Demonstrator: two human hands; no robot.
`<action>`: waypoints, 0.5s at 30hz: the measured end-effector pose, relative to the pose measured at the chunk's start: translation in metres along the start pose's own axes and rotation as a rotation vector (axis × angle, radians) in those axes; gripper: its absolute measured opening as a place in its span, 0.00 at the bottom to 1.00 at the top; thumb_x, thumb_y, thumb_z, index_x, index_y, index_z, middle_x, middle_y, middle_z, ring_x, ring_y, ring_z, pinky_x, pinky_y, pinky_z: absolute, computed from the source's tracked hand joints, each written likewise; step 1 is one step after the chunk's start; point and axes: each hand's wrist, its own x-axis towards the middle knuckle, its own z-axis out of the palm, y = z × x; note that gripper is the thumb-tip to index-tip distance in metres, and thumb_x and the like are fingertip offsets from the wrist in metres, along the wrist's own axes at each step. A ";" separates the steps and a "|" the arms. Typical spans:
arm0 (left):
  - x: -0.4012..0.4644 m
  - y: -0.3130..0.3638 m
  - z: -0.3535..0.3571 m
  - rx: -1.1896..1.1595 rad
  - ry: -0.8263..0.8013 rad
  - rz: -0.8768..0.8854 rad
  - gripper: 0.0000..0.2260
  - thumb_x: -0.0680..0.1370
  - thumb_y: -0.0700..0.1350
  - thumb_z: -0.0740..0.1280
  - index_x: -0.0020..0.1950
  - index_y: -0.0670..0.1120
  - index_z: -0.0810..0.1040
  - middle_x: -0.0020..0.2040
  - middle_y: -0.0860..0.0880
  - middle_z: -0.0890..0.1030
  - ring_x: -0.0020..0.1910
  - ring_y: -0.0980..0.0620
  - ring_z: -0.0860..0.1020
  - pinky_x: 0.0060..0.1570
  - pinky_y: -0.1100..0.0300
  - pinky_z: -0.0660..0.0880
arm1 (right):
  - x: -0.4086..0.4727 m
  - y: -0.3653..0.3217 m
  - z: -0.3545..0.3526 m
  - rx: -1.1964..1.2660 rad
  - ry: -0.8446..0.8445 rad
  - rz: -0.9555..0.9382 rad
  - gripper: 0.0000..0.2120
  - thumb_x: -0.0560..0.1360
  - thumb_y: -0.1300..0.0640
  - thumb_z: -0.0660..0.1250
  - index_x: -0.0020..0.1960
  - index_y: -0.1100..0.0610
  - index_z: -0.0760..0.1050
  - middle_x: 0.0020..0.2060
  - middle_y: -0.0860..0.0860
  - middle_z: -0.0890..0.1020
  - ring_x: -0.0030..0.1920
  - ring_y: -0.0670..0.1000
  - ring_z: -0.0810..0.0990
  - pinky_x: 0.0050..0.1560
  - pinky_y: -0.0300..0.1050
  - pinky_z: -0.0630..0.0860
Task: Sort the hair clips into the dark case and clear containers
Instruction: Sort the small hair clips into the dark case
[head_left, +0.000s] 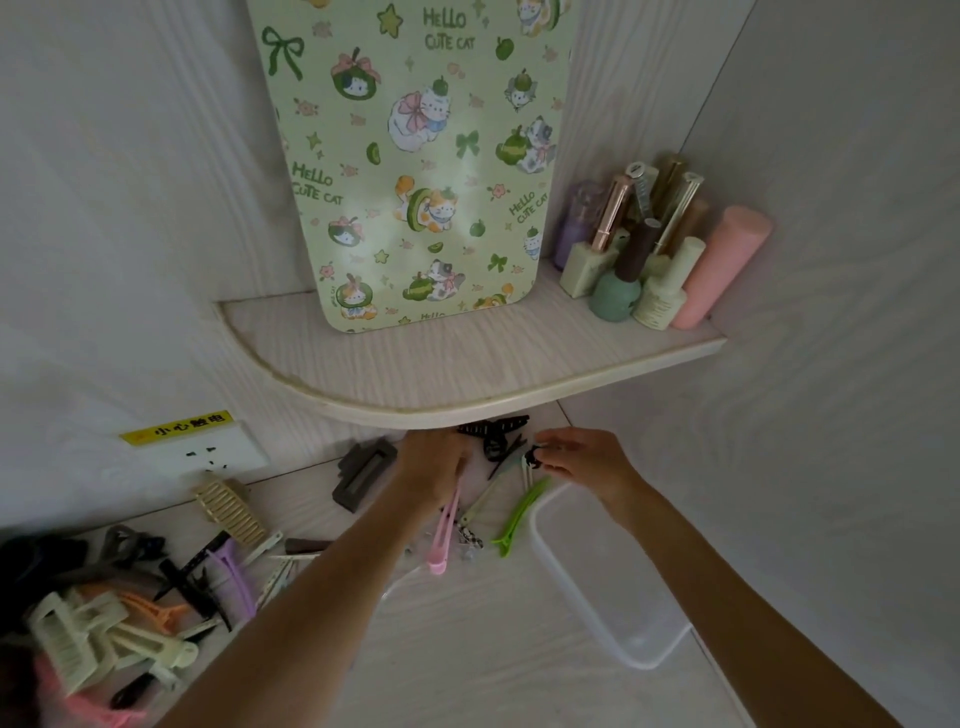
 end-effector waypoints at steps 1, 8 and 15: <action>-0.002 -0.002 -0.001 -0.017 0.029 0.007 0.08 0.74 0.41 0.64 0.46 0.48 0.82 0.49 0.49 0.82 0.49 0.48 0.78 0.46 0.60 0.72 | -0.002 0.000 0.001 0.043 -0.015 0.024 0.13 0.70 0.71 0.69 0.55 0.68 0.77 0.41 0.57 0.81 0.41 0.51 0.81 0.44 0.34 0.80; -0.034 -0.017 -0.026 -0.300 0.224 -0.002 0.05 0.75 0.44 0.68 0.46 0.49 0.83 0.46 0.56 0.83 0.45 0.57 0.79 0.52 0.62 0.74 | -0.012 -0.006 0.031 0.535 -0.144 0.230 0.07 0.73 0.69 0.66 0.49 0.62 0.79 0.36 0.53 0.81 0.38 0.48 0.80 0.37 0.34 0.80; -0.138 -0.075 -0.053 -0.785 0.290 -0.364 0.05 0.75 0.45 0.68 0.42 0.56 0.77 0.40 0.58 0.81 0.42 0.58 0.80 0.46 0.60 0.77 | -0.037 0.011 0.122 0.704 -0.412 0.530 0.09 0.76 0.65 0.58 0.45 0.64 0.78 0.30 0.57 0.78 0.28 0.50 0.77 0.28 0.38 0.78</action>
